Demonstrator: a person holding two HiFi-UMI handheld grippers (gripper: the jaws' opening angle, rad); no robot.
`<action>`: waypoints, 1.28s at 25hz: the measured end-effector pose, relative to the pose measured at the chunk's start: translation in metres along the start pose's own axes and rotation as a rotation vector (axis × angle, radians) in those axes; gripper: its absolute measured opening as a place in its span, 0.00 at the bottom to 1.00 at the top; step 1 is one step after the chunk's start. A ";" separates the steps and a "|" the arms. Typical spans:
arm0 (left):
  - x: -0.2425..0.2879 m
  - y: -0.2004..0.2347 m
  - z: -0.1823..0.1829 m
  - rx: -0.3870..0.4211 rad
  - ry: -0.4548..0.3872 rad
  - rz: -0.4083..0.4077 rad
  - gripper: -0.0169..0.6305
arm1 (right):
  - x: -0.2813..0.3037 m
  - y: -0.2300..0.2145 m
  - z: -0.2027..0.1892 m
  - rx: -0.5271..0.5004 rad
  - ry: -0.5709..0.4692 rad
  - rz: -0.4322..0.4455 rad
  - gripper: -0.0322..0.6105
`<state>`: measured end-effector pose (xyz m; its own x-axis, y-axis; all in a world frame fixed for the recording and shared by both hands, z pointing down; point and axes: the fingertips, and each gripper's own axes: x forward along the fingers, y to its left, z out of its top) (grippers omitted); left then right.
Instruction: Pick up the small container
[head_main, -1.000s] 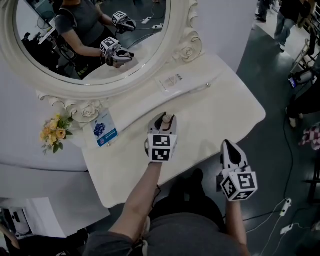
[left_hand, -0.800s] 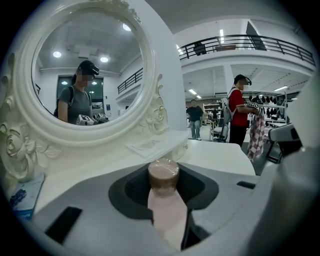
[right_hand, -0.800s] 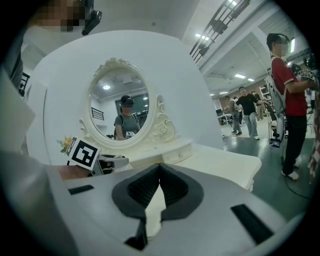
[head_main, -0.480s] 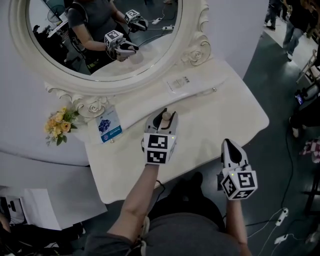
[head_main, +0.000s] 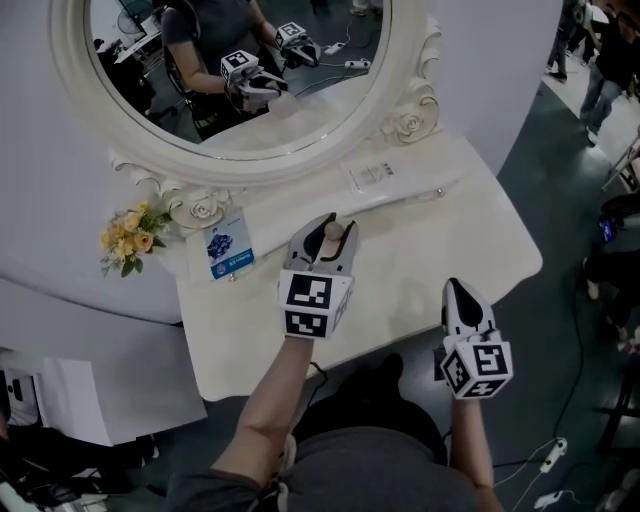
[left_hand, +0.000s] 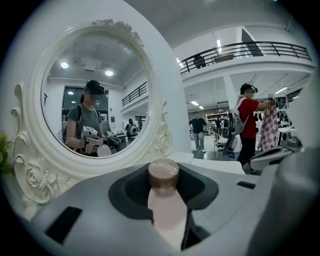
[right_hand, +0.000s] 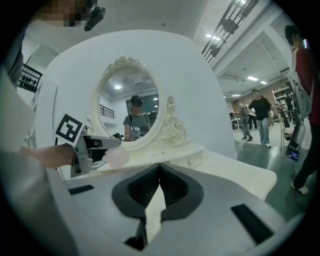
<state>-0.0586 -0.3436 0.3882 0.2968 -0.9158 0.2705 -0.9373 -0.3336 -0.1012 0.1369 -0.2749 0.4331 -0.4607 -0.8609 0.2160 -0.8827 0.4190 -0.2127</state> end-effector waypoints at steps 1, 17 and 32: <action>-0.003 0.000 0.004 0.000 -0.011 0.002 0.23 | 0.001 0.002 0.001 -0.003 -0.001 0.006 0.06; -0.046 0.020 0.026 -0.013 -0.040 0.062 0.23 | 0.015 0.030 0.018 -0.052 -0.040 0.088 0.06; -0.064 0.037 0.019 -0.020 -0.027 0.118 0.23 | 0.026 0.053 0.029 -0.159 -0.049 0.138 0.05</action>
<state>-0.1089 -0.3014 0.3489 0.1888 -0.9543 0.2317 -0.9694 -0.2189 -0.1115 0.0809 -0.2837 0.3998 -0.5764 -0.8038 0.1475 -0.8170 0.5705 -0.0834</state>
